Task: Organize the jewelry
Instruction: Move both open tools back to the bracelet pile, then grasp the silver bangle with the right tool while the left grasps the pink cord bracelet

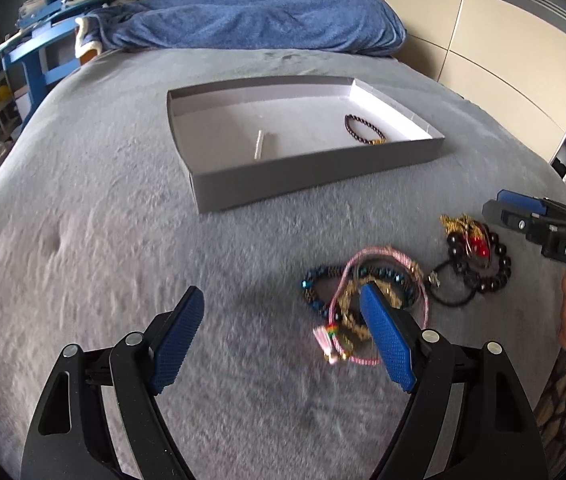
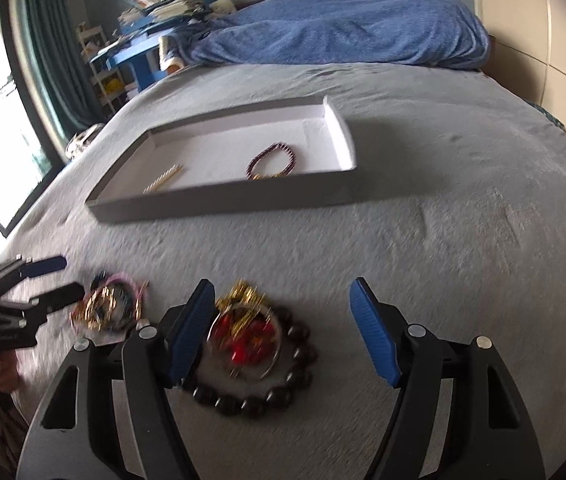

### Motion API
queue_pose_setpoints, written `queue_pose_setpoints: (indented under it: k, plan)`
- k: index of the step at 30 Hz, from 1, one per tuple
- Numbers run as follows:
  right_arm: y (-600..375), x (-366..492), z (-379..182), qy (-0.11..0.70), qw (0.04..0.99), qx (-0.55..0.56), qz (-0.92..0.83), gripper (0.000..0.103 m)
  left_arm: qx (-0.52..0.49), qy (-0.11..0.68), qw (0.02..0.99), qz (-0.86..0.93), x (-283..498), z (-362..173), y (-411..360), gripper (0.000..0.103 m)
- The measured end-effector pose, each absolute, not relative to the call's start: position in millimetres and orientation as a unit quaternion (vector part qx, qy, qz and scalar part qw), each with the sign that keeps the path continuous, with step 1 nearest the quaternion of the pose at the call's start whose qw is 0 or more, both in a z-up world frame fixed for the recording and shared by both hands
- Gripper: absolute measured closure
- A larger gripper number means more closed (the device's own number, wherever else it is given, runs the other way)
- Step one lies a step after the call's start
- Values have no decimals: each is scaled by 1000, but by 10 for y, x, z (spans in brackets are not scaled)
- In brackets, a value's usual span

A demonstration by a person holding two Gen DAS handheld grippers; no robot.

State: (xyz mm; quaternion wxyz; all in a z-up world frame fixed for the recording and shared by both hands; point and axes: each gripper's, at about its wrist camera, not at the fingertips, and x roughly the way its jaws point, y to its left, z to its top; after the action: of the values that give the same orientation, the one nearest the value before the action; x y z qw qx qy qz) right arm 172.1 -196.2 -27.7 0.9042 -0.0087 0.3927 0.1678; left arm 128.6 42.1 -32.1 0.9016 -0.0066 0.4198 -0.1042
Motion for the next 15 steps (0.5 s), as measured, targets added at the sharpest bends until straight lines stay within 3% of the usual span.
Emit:
queue_pose_setpoints:
  k: [10,15]
  plan:
    - [-1709,1597,-470,404,893,-83,180,33,3,422,899,-122,1128,-385,367,23]
    - [-1732,1616,-528,408,892,-82,175,50,14,420,897,-138,1116,-383,290,38]
